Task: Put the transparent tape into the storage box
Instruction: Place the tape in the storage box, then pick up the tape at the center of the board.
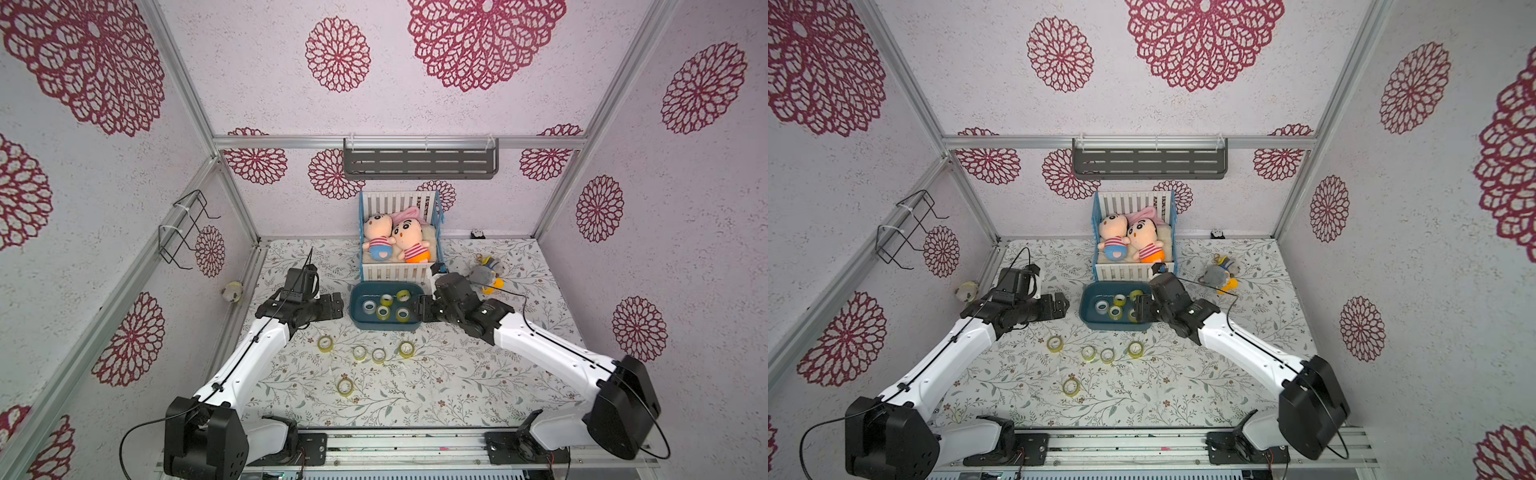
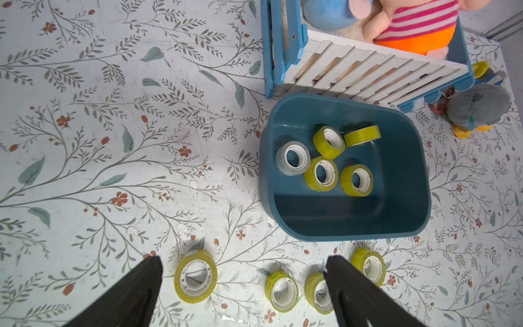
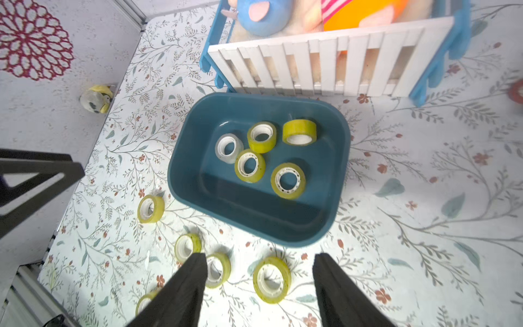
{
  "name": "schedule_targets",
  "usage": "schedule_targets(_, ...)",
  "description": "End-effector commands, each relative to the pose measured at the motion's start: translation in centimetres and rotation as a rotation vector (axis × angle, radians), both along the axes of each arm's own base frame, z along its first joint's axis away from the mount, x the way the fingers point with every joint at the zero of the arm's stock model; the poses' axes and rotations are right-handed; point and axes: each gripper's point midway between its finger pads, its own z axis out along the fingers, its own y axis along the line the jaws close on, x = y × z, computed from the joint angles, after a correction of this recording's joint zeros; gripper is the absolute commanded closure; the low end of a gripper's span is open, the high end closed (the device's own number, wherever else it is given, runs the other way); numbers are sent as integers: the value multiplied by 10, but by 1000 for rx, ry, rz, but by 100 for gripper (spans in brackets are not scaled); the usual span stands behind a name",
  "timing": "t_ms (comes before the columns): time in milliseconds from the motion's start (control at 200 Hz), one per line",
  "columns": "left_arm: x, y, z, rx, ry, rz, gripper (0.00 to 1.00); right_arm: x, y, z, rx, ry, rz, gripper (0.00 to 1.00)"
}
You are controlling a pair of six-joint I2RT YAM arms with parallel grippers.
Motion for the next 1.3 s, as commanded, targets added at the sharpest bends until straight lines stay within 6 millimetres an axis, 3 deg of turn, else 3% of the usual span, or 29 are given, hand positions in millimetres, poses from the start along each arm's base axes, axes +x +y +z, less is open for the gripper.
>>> schedule_targets(0, 3, 2, 7, 1, -42, 7, 3, -21, -3, -1, 70, -9, 20, 36)
schedule_targets(205, 3, 0, 5, -7, -41, 3, 3, -60, -30, -52, 81, 106, -49, 44)
schedule_targets(300, 3, 2, 5, -1, -44, 8, 3, -68, -34, -66, 102, 129, -60, 45)
schedule_targets(410, 3, 1, 4, -3, -42, 6, 3, -64, -36, -71, 84, 134, -83, 46)
schedule_targets(615, 4, 1, 2, 0, -32, 5, 3, -47, -21, -82, 49, 158, -80, 54)
schedule_targets(756, 3, 2, 1, 5, -32, 7, 3, -38, -1, -96, 19, 198, -31, 54)
schedule_targets(991, 4, 2, 0, 5, -28, 7, 3, -33, 30, -103, -42, 185, 48, 53)
schedule_targets(1106, 3, 2, 0, 8, -27, 6, 3, -37, 30, -119, -116, 207, 44, 52)
schedule_targets(1296, 3, 2, -2, 12, -21, 5, 3, -41, 8, -146, -295, 231, -28, 48)
